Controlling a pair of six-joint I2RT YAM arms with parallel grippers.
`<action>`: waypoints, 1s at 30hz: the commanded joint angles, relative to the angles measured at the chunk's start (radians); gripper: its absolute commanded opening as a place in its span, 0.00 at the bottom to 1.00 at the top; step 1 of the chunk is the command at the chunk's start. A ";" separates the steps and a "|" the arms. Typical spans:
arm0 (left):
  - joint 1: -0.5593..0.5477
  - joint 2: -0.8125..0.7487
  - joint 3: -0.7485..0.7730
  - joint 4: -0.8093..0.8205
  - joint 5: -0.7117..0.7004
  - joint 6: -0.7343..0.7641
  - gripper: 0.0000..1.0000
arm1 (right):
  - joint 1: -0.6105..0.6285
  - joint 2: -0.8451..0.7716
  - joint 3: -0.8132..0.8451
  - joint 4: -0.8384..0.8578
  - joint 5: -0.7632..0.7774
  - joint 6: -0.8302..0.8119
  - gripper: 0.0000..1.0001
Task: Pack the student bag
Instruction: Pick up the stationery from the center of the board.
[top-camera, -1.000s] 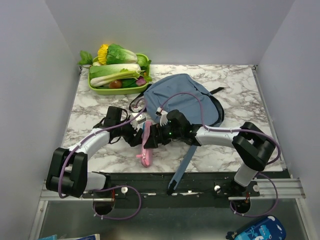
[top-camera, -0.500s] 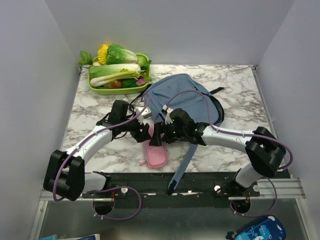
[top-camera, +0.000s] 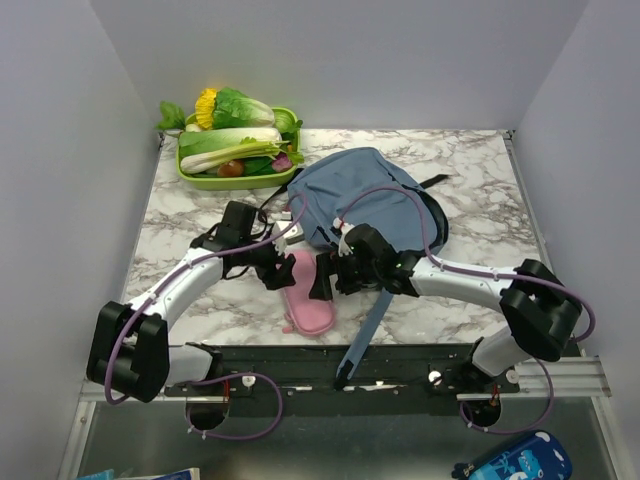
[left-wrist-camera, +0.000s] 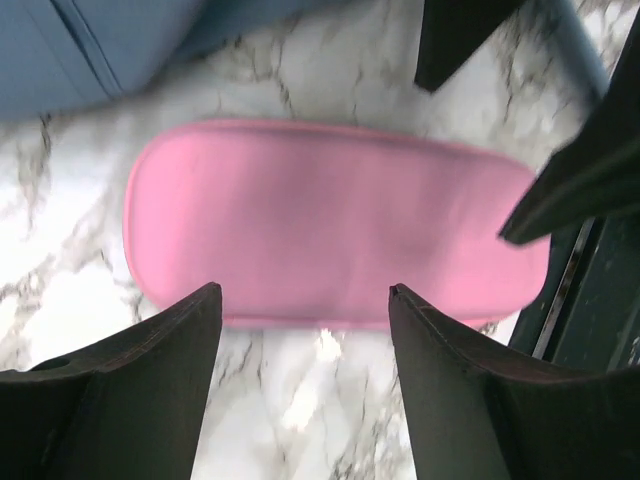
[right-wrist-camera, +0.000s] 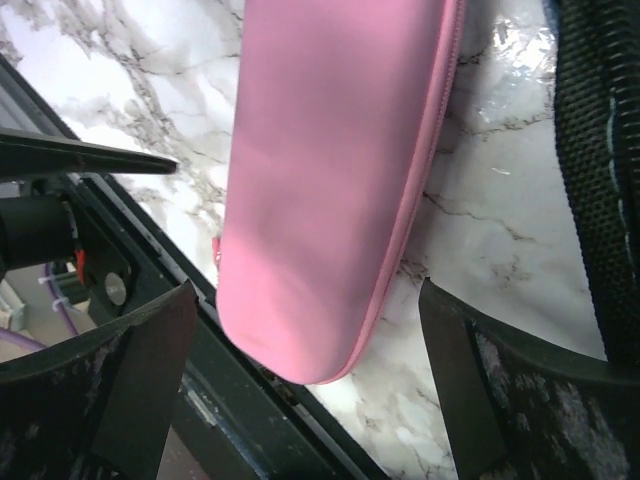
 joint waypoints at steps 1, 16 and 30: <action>0.030 -0.006 0.015 -0.266 -0.029 0.266 0.73 | 0.002 0.040 -0.043 0.055 0.045 -0.028 1.00; -0.002 0.193 -0.026 -0.086 -0.192 0.230 0.67 | -0.015 0.263 -0.140 0.501 -0.111 0.143 1.00; -0.039 0.244 0.098 0.006 -0.025 -0.023 0.56 | -0.047 0.214 -0.180 0.862 -0.246 0.299 0.93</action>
